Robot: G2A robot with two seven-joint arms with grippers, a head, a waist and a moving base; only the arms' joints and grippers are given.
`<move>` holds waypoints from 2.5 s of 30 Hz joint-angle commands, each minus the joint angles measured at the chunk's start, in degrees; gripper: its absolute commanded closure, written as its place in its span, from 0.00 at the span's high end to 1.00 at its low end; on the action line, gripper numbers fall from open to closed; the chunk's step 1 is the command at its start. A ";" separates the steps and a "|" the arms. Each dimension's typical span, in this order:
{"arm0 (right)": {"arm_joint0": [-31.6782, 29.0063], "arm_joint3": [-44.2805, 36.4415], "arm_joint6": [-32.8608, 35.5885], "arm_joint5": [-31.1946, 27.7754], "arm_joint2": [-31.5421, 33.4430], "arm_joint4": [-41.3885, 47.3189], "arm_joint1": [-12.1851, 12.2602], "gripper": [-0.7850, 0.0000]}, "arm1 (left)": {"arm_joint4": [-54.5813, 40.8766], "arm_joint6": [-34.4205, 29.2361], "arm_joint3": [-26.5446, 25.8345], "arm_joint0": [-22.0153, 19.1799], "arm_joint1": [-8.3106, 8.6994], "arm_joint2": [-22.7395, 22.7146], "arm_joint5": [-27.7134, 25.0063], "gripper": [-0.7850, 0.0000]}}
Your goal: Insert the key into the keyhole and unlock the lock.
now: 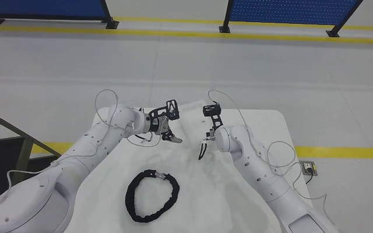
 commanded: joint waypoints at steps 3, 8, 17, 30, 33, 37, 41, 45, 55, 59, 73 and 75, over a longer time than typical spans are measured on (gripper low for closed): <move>-0.59 -0.73 0.46 -0.72 0.44 -0.14 -0.02 0.00 | -0.69 0.36 1.91 1.51 -2.36 -0.67 5.11 1.00; -0.73 -0.81 0.87 -1.44 0.36 -0.26 -0.24 0.00 | -1.07 1.48 6.01 2.33 -5.14 -1.32 7.52 1.00; -0.88 -0.86 0.75 -2.49 0.33 0.36 -0.73 0.00 | 7.18 2.36 11.13 1.82 -9.74 0.34 11.36 1.00; -1.22 -1.68 2.56 -3.30 2.87 1.23 -0.75 0.00 | 13.52 2.32 18.28 1.49 -14.59 1.11 11.39 1.00; -1.49 -1.98 3.59 -4.46 4.01 2.50 -0.62 0.00 | 14.53 2.07 19.33 1.36 -15.48 1.14 11.16 1.00; -2.07 -2.08 4.16 -7.76 6.83 7.48 -0.35 0.00 | 15.16 2.06 20.83 1.27 -16.48 0.91 10.57 1.00; -2.61 -2.54 4.30 -9.51 8.92 9.29 0.02 0.00 | 15.37 2.16 22.29 1.19 -17.28 0.51 9.85 1.00; -3.26 -3.43 3.83 -9.49 9.93 9.08 0.29 0.00 | 15.76 2.40 23.39 1.08 -17.94 0.19 9.33 1.00; -4.50 -4.92 3.23 -8.42 11.48 8.12 0.71 0.00 | 14.69 10.72 26.11 0.65 -18.25 -1.93 9.18 1.00; -5.03 -5.33 3.01 -8.09 12.80 8.28 0.97 0.00 | 13.14 14.97 27.82 0.00 -17.59 -3.36 7.49 1.00; -9.51 -10.13 4.72 -24.16 21.38 24.03 2.63 0.00 | 21.73 41.04 27.33 -2.08 -11.42 -2.66 -5.69 1.00; -10.08 -11.26 5.34 -25.40 22.15 24.64 2.95 0.00 | 23.50 43.98 25.92 -1.92 -10.11 -2.30 -5.62 1.00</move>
